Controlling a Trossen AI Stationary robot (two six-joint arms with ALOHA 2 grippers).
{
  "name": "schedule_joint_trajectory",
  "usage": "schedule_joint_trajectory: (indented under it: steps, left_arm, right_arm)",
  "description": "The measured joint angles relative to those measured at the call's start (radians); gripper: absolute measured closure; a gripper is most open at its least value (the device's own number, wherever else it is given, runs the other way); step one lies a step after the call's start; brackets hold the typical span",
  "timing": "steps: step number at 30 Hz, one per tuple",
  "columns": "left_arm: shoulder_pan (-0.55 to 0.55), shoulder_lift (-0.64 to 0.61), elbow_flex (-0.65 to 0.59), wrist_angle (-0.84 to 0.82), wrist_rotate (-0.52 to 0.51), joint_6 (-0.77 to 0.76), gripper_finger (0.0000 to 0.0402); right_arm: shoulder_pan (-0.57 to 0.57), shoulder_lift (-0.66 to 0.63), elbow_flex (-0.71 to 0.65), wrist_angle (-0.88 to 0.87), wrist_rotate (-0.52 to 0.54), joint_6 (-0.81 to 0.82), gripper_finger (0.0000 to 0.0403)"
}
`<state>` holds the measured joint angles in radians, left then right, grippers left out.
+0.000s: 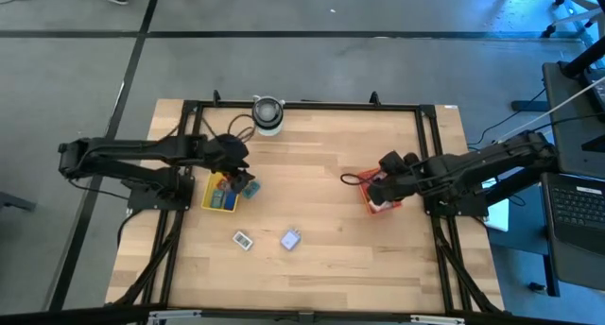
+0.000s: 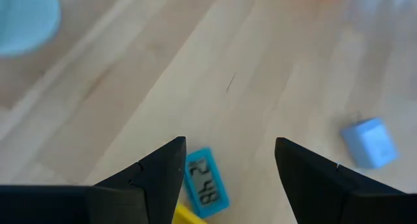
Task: Pick & Place Office items
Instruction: Put the light blue digital clock into the yellow basket
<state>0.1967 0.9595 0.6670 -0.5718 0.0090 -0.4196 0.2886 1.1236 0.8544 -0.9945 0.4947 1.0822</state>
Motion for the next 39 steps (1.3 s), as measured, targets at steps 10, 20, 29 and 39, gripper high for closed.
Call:
schedule_joint_trajectory:
  steps: [10,20,29,39]
  left_arm:
    - [-0.008,0.271,0.014,0.010,0.035,-0.023,0.0167]
    - [-0.081,0.542,0.192,-0.170,-0.051,0.022,0.0167]
    - [-0.091,0.617,0.232,-0.216,-0.064,0.030,0.0163]
    - [-0.083,0.665,0.232,-0.214,-0.004,0.005,0.0162]
  right_arm:
    - [0.000,0.000,0.101,0.026,0.127,-0.152,0.0134]
    - [0.020,0.002,0.101,0.034,0.153,-0.203,0.0134]
    - [0.062,0.002,0.101,0.067,0.170,-0.208,0.0134]
    - [0.101,0.003,0.101,0.082,0.196,-0.212,0.0134]
